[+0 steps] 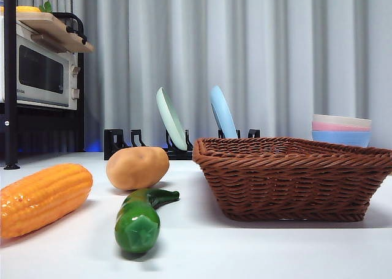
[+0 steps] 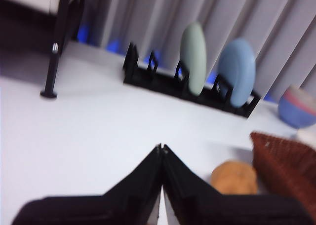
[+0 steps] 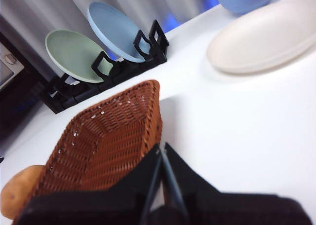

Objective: Pick up the basket,pick up the corn from the table,pick up the potato from the table,pick up the cucumber from the table,put all items into the basket

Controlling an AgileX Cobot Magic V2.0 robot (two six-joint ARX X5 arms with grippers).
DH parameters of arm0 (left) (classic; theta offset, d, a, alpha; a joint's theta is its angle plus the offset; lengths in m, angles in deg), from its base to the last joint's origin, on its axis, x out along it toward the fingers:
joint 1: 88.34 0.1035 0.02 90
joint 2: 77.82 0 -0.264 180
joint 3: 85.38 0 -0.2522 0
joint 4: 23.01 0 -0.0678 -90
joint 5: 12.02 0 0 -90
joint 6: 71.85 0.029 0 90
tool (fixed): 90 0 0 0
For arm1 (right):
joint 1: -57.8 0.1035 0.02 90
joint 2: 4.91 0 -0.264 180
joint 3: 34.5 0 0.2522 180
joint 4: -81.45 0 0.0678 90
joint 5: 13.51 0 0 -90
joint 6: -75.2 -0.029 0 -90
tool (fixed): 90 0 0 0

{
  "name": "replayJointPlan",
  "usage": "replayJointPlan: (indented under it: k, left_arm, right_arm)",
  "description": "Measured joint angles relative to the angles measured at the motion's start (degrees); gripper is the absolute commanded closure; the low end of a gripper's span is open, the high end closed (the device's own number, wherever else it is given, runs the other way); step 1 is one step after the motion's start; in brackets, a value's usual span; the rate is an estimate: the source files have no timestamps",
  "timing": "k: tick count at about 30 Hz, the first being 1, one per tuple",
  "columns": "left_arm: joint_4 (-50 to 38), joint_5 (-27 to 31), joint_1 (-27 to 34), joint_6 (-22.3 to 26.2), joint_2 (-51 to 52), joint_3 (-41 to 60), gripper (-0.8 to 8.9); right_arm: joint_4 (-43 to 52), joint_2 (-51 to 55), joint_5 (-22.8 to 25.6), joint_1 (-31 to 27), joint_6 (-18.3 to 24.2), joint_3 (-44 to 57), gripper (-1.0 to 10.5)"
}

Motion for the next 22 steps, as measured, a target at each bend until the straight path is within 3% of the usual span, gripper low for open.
replayJointPlan:
  k: [6,13,22]
  left_arm:
    - [1.5,-0.9,0.0,0.1,-9.2,-8.4,8.2]
    - [5.7,-10.1,0.0,5.2,-23.4,-20.0,8.19]
    - [18.3,-15.4,0.0,12.8,-40.8,-33.5,8.13]
  right_arm:
    - [0.0,-11.5,-0.2,0.0,3.0,-8.5,9.5]
    - [0.0,-25.4,-0.3,0.0,7.6,-19.7,9.5]
    - [-9.8,-43.1,-11.9,0.0,14.7,-33.3,9.5]
